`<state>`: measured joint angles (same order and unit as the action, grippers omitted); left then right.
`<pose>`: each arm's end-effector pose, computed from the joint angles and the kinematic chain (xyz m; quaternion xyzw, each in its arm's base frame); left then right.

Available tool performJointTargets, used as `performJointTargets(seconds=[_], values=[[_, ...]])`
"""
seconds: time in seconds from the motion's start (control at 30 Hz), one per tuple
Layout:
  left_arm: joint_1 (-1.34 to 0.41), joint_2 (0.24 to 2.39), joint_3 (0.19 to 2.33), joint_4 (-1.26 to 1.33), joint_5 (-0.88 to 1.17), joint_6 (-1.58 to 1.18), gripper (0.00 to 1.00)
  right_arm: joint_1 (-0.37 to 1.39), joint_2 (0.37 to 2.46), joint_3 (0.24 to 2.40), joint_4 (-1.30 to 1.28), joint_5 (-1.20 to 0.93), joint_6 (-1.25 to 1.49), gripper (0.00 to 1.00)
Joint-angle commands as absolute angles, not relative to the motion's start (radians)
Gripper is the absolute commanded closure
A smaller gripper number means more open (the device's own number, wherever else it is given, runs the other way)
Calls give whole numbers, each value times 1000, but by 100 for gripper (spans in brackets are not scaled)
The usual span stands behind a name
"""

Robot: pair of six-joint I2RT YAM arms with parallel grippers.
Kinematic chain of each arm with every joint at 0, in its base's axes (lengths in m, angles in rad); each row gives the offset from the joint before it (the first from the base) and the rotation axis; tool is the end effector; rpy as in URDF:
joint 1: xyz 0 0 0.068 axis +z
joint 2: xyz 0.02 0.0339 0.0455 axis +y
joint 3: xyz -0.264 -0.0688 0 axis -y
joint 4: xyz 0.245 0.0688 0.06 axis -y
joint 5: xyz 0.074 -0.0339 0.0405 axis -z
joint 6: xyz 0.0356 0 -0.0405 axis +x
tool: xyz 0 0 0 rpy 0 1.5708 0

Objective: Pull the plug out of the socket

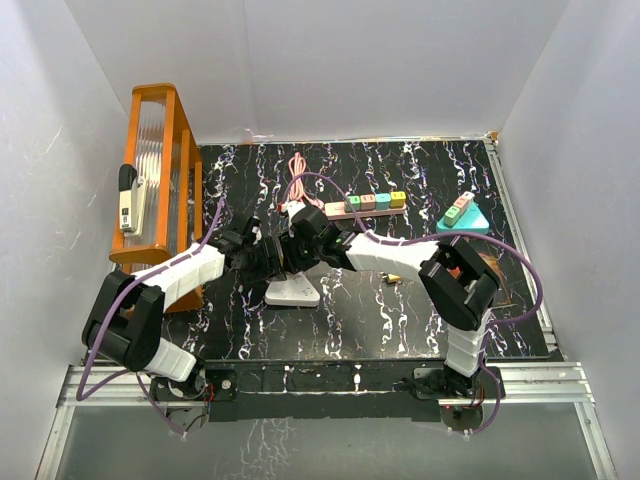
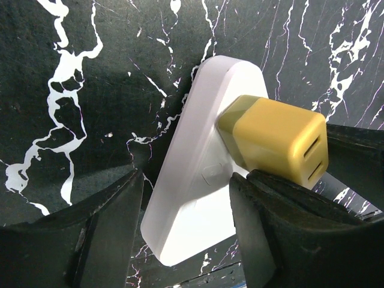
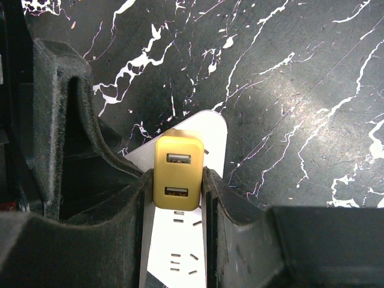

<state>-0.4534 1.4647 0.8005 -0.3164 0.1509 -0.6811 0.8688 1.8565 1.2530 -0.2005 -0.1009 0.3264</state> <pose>0.2518 -0.1286 0.1815 -0.0866 0.9504 -0.2166 0.2058 0.2595 0.3124 0.1984 -0.2663 0.8873 0.2489 0.2825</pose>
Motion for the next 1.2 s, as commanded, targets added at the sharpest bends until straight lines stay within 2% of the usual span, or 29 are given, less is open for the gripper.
performJointTargets(seconds=[0.0, 0.33, 0.73, 1.17], values=[[-449, 1474, 777, -317, 126, -675, 43, 877, 1830, 1308, -148, -115, 332, 85], [-449, 1488, 671, -315, 115, -677, 44, 877, 1788, 1334, -127, -112, 347, 92], [-449, 1489, 648, -333, 84, -692, 44, 876, 1676, 1374, -89, -45, 338, 100], [-450, 1497, 665, -342, 90, -678, 45, 868, 1518, 1265, -55, 81, 334, 100]])
